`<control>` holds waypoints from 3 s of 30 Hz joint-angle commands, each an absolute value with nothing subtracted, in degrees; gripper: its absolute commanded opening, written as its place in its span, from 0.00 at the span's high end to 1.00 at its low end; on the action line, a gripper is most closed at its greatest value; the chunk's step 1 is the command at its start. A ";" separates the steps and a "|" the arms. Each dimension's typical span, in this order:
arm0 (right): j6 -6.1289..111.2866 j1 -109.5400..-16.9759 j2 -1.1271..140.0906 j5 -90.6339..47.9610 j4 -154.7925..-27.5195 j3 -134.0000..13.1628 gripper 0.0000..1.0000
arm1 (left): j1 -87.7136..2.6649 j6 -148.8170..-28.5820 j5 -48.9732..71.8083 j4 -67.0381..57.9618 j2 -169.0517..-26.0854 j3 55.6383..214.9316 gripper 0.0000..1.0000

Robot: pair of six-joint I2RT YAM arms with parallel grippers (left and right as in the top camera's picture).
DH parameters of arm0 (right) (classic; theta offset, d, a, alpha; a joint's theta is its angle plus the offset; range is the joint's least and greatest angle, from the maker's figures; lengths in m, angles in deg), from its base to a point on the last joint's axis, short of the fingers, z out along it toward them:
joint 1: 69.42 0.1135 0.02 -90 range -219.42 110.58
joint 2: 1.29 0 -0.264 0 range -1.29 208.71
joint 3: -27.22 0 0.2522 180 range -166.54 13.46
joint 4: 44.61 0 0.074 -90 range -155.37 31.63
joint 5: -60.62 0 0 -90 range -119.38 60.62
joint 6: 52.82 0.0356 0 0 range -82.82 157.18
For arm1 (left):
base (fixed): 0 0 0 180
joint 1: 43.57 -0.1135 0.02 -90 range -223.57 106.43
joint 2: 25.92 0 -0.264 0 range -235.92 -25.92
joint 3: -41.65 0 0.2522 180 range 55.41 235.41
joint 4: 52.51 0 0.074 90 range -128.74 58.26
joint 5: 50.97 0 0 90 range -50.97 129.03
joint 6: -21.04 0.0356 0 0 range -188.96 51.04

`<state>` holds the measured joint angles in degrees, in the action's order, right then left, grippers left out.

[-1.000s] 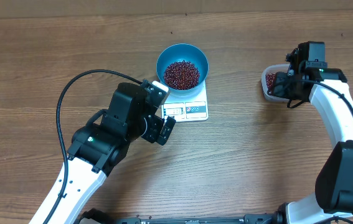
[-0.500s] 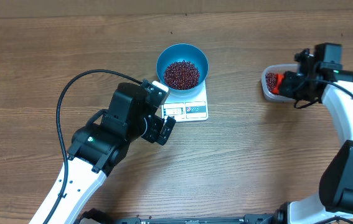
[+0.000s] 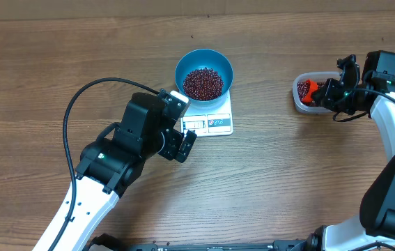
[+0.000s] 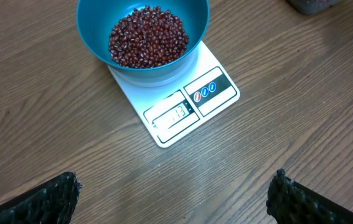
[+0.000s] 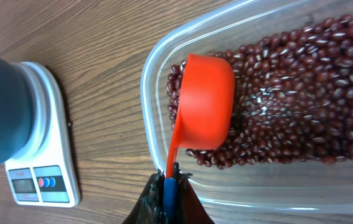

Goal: Scoop item into bowl and weigh 150g on scale
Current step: 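Tilt the red scoop up with the right gripper to lift beans, then carry the filled red scoop left over the teal bowl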

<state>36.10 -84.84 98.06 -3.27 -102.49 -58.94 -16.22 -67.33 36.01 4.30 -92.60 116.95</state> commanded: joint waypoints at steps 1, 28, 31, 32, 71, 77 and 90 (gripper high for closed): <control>35.57 -86.00 99.72 2.21 -102.16 -58.86 0.96 | -16.07 -67.88 35.13 4.13 -92.99 118.30 0.00; 35.14 -98.94 101.12 21.08 -103.95 -58.86 0.96 | -16.07 -67.88 35.13 4.13 -92.99 118.30 0.01; 35.14 -99.97 101.12 24.05 -103.95 -58.86 0.96 | -16.07 -67.88 35.13 4.13 -92.99 118.30 0.00; 35.14 -100.12 101.12 24.97 -103.98 -58.86 0.96 | -16.07 -67.88 35.13 4.13 -92.99 118.30 0.00; 44.10 -81.04 101.12 40.18 -94.58 -58.88 0.96 | -16.07 -67.86 35.15 4.30 -92.99 118.30 0.00; 50.24 -77.48 101.12 40.16 -87.41 -58.88 0.96 | -16.07 -67.88 35.13 4.35 -92.99 118.30 0.00; 55.38 -69.63 101.12 32.53 -75.08 -58.88 0.96 | -16.07 -67.86 35.13 4.35 -92.99 118.30 0.00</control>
